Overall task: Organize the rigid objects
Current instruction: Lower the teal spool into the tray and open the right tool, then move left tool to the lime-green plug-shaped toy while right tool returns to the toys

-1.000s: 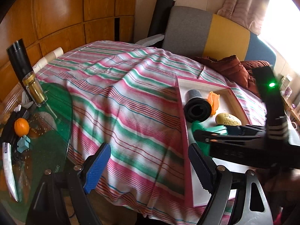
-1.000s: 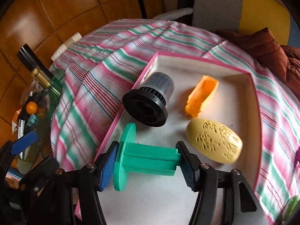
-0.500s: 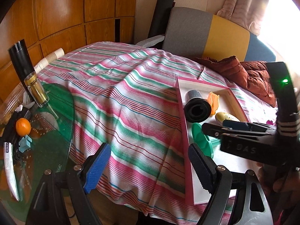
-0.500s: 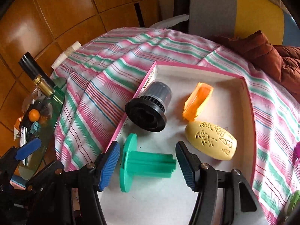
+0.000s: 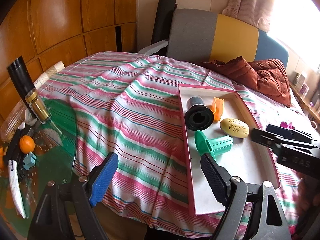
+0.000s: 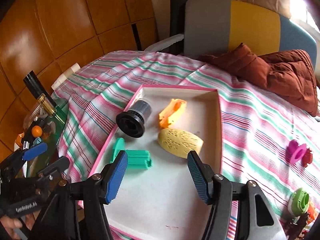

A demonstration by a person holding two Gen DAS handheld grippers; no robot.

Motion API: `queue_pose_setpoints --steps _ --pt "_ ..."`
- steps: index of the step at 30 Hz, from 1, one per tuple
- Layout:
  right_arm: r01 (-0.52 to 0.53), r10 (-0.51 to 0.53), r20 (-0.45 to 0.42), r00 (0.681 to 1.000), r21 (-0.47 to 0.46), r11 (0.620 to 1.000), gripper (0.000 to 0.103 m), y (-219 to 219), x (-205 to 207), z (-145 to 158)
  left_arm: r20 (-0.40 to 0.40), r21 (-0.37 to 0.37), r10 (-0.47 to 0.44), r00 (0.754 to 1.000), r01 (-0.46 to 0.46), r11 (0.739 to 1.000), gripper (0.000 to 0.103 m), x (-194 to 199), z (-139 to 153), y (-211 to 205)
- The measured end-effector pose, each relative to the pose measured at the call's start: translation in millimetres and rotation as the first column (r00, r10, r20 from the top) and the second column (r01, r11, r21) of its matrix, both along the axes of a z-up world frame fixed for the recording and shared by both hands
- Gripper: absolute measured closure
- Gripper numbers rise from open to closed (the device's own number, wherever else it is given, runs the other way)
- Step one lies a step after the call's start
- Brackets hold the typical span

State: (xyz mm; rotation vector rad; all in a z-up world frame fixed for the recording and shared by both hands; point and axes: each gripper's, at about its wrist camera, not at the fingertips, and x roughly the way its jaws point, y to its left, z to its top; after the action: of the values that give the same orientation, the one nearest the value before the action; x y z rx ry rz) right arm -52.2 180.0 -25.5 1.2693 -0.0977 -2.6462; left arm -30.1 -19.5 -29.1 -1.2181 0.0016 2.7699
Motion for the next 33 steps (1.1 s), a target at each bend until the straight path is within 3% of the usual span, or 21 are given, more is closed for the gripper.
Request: queue_pose_setpoints --steps 9,15,19,25,27,28,30,33 --pt "0.153 -0.152 -0.030 0.988 0.042 0.987 0.040 83.9 38.7 10.6 0.006 0.017 -0.044 0.999 0.044 0.999 0.018 0.9 4.6 13.3" --pt "0.361 -0.358 -0.064 0.932 0.053 0.931 0.040 168.4 72.5 25.2 -0.005 0.034 -0.125 0.992 0.125 0.992 0.018 2.1 11.0 34.3" --pt "0.532 -0.530 -0.087 0.844 0.008 0.846 0.040 231.5 102.5 34.7 -0.025 0.034 -0.189 0.982 0.190 0.981 0.018 3.2 18.6 56.5" --pt "0.773 -0.783 -0.068 0.618 -0.125 0.622 0.040 317.4 152.6 25.8 -0.043 0.018 -0.338 0.940 0.339 0.940 0.018 7.9 29.6 107.4" --pt "0.818 -0.834 -0.010 0.551 -0.191 0.543 0.039 336.2 165.9 16.1 -0.047 0.013 -0.391 0.919 0.392 0.920 0.018 12.1 32.1 127.9" --pt "0.818 -0.844 0.013 0.536 -0.254 0.516 0.039 343.2 171.1 13.7 -0.046 0.010 -0.414 0.909 0.415 0.910 0.018 13.3 32.2 139.1" --pt "0.827 -0.861 0.010 0.509 -0.283 0.486 0.039 347.7 178.5 14.6 -0.033 0.007 -0.460 0.887 0.461 0.888 0.019 15.7 30.6 162.9" --pt "0.816 -0.854 0.008 0.520 -0.301 0.494 0.039 347.4 178.7 15.2 -0.009 -0.006 -0.530 0.848 0.530 0.848 0.027 19.5 24.0 198.3"
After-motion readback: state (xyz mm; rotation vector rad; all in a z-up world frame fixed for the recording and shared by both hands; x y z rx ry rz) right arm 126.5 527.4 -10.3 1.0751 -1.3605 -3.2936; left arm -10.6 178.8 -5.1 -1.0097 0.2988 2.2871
